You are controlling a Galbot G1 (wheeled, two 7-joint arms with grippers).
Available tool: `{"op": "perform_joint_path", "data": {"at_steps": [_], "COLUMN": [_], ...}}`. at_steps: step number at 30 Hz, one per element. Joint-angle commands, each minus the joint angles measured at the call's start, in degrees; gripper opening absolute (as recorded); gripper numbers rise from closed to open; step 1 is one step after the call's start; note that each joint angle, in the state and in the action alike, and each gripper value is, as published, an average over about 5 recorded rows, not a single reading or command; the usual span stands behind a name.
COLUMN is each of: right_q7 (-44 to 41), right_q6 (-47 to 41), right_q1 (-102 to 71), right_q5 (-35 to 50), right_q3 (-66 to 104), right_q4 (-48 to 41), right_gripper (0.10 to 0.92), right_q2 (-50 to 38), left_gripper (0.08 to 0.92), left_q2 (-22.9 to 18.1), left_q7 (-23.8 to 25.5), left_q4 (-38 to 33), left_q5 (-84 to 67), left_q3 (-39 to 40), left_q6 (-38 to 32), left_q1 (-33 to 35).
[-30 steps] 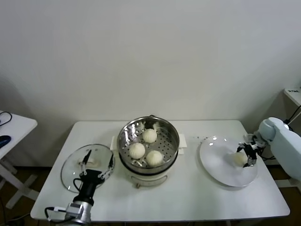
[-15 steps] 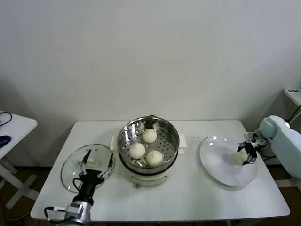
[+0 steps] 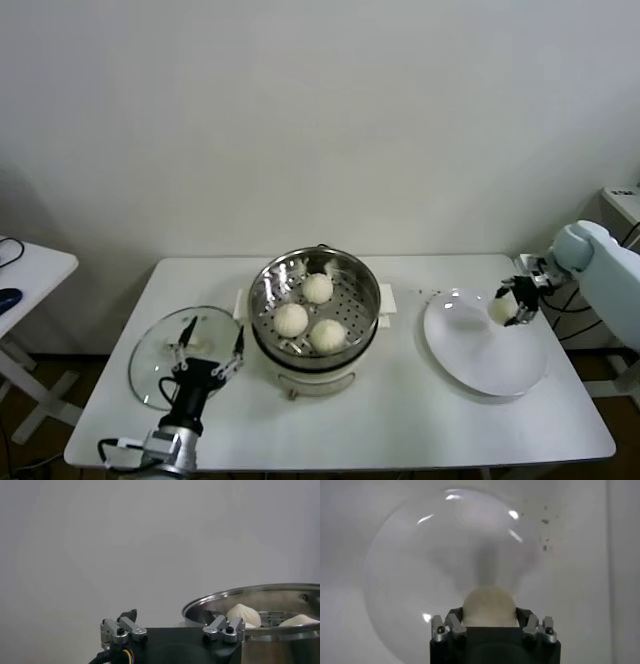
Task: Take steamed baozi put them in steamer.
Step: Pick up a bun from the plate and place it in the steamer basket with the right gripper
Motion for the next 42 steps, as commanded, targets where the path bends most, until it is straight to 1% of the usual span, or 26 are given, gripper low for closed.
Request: {"op": "perform_joint_path", "data": {"at_steps": [1, 5, 9, 12, 16, 23, 33, 42], "right_q7": [0.4, 0.3, 0.6, 1.2, 2.8, 8.0, 11.3, 12.7], "right_q6": [-4.1, -6.4, -9.7, -12.1, -14.6, -19.6, -21.3, -21.4], "right_q1": [25.4, 37.0, 44.3, 46.4, 46.0, 43.0, 38.6, 34.3], "right_q5": [25.8, 37.1, 48.9, 53.4, 55.1, 61.5, 62.0, 60.0], "right_q3": [-30.4, -42.4, -50.1, -52.6, -53.4, -53.4, -54.2, -53.9], "right_q4": [2.8, 4.6, 7.3, 9.9, 14.4, 22.0, 25.0, 23.9], "right_gripper": [0.696, 0.700, 0.703, 0.704, 0.701, 0.697, 0.696, 0.696], "right_q2": [3.5, 8.9, 13.6, 15.9, 17.0, 18.6, 21.7, 22.2], "left_gripper": [0.823, 0.823, 0.823, 0.823, 0.823, 0.823, 0.823, 0.823], "left_q2": [-0.3, -0.3, 0.2, 0.6, 0.7, 0.1, -0.1, -0.2], "left_q7": [0.0, -0.2, -0.6, -0.9, -1.0, -1.1, -1.0, -1.1], "left_q4": [-0.6, -0.8, -1.0, -0.6, -0.1, 0.5, 0.3, 0.5], "left_q5": [-0.1, 0.0, 0.4, 2.1, 3.4, 3.5, 3.3, 3.2], "left_q3": [1.1, 1.8, 2.1, 2.2, 2.4, 2.4, 1.8, 1.3], "left_q6": [0.3, 0.6, 1.0, 0.6, 0.2, 0.4, 0.2, 0.2], "left_q1": [0.1, -0.2, -0.7, -1.0, -1.3, -1.6, -1.5, -1.6]}}
